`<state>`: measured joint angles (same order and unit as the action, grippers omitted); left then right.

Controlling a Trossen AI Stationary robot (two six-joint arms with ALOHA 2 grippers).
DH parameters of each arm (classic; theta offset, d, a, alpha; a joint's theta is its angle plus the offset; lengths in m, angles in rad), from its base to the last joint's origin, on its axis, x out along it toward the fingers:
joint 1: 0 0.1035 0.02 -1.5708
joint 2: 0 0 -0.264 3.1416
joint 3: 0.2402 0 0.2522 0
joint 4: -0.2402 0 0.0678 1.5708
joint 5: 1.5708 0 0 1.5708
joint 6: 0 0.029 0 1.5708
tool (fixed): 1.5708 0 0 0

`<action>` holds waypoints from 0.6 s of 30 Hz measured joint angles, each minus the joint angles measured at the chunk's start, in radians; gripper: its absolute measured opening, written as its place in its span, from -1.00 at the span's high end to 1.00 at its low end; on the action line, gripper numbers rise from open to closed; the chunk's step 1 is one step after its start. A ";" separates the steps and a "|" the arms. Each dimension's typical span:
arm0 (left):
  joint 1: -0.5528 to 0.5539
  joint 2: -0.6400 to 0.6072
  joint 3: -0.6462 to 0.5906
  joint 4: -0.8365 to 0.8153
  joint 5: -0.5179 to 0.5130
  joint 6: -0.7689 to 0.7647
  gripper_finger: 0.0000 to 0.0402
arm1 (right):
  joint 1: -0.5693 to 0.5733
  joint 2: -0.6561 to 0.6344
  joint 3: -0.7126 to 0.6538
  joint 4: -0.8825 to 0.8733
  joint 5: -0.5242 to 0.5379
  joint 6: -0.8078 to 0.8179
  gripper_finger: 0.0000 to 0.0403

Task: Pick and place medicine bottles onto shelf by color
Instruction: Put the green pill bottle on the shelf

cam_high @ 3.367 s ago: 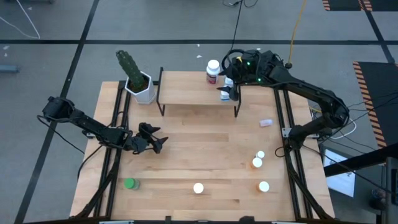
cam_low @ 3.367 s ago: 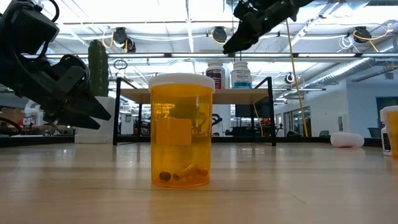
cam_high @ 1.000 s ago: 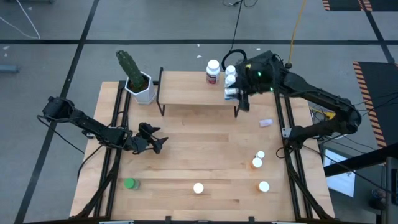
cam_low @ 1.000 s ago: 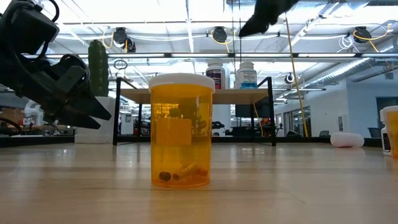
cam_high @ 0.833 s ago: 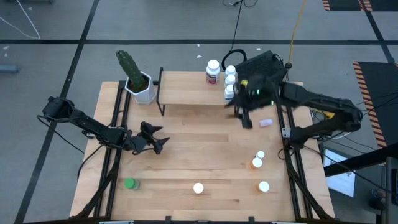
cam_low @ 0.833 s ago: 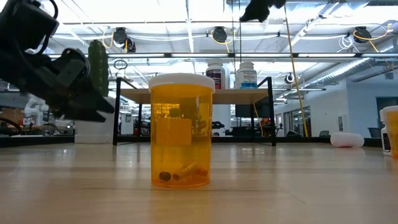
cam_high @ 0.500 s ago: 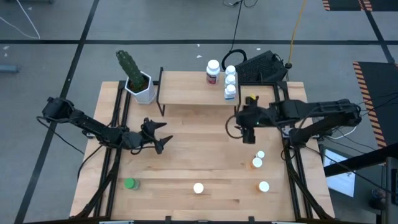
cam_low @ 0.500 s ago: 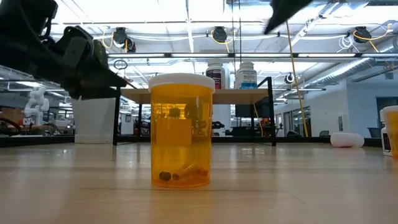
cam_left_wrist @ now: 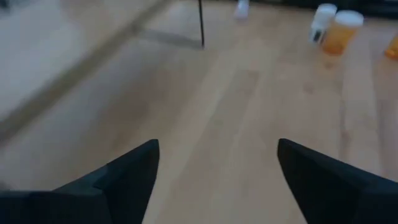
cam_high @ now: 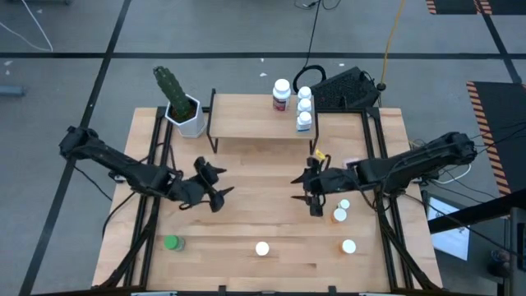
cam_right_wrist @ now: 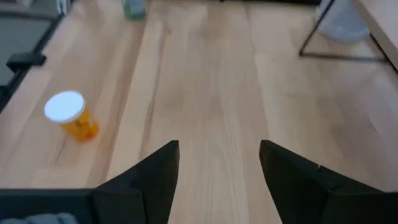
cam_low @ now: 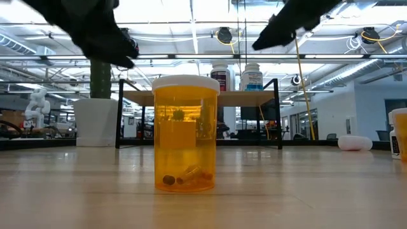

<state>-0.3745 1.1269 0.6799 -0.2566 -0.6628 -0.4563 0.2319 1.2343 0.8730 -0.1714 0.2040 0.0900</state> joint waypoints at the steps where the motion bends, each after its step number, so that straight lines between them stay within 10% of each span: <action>1: -0.019 0.006 0.058 -0.116 0.007 -0.103 -0.55 | -0.001 0.000 -0.036 0.062 0.000 -0.002 -0.09; 8: -0.168 0.047 0.363 -0.676 0.321 -0.543 -0.22 | -0.009 -0.001 -0.259 0.431 0.000 -0.022 -0.09; 18: -0.437 0.105 0.371 -0.808 0.509 -1.077 0.02 | -0.007 0.004 -0.557 1.128 -0.182 -0.139 -0.09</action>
<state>-0.8113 1.2316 1.0512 -1.0643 -0.1535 -1.5335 0.2245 1.2381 0.3160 0.9564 0.0220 -0.0489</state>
